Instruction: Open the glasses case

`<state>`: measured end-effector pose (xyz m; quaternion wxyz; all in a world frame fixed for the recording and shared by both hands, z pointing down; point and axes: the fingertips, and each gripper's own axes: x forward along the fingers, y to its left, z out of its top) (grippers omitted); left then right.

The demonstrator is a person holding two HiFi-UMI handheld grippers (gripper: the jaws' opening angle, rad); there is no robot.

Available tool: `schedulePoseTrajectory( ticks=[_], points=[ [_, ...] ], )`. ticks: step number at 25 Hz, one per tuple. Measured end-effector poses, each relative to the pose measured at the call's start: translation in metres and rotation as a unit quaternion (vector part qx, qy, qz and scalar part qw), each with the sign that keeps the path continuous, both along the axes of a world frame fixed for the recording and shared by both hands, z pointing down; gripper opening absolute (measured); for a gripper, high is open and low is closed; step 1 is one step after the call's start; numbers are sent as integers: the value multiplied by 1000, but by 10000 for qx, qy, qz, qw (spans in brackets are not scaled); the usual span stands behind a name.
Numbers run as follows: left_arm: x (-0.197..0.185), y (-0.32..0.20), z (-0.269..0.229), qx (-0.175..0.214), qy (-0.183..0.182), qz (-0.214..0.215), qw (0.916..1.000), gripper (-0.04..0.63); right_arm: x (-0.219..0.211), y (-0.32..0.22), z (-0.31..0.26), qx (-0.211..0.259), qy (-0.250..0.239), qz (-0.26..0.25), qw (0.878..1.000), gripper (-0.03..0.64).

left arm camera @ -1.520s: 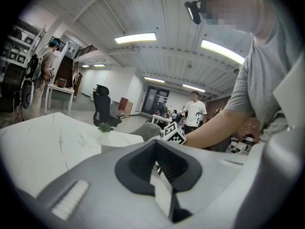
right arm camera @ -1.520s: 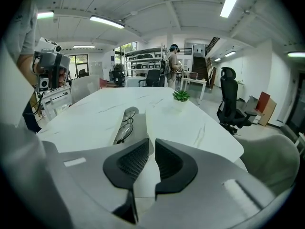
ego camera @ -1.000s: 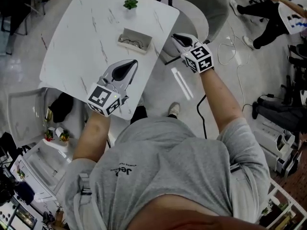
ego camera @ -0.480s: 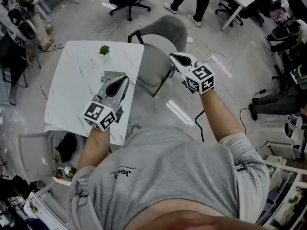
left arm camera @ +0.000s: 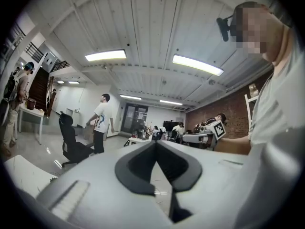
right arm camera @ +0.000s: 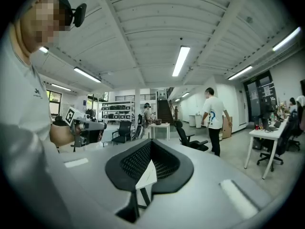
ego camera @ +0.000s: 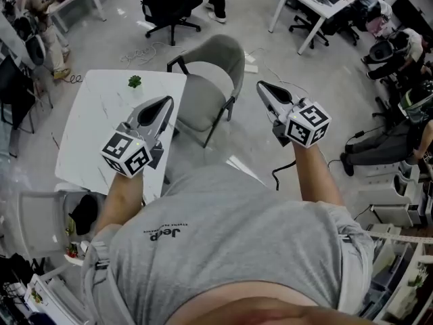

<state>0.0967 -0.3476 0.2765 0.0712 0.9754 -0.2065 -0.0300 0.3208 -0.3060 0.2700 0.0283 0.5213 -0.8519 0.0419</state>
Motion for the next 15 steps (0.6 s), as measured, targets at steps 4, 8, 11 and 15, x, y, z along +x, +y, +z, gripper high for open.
schedulePoseTrajectory(
  ticks=[4, 8, 11, 15],
  points=[
    [10, 8, -14, 92, -5, 14, 10000, 48, 25, 26, -12, 132, -106, 190, 9997, 3],
    [18, 13, -18, 103, -28, 45, 9999, 48, 40, 40, -12, 148, -216, 324, 9991, 3],
    [25, 16, -20, 104, -40, 74, 9999, 48, 44, 47, -12, 157, -267, 335, 9990, 3],
    [31, 18, -21, 123, -28, 106, 9999, 48, 46, 49, -12, 153, -269, 327, 9990, 3]
  ],
)
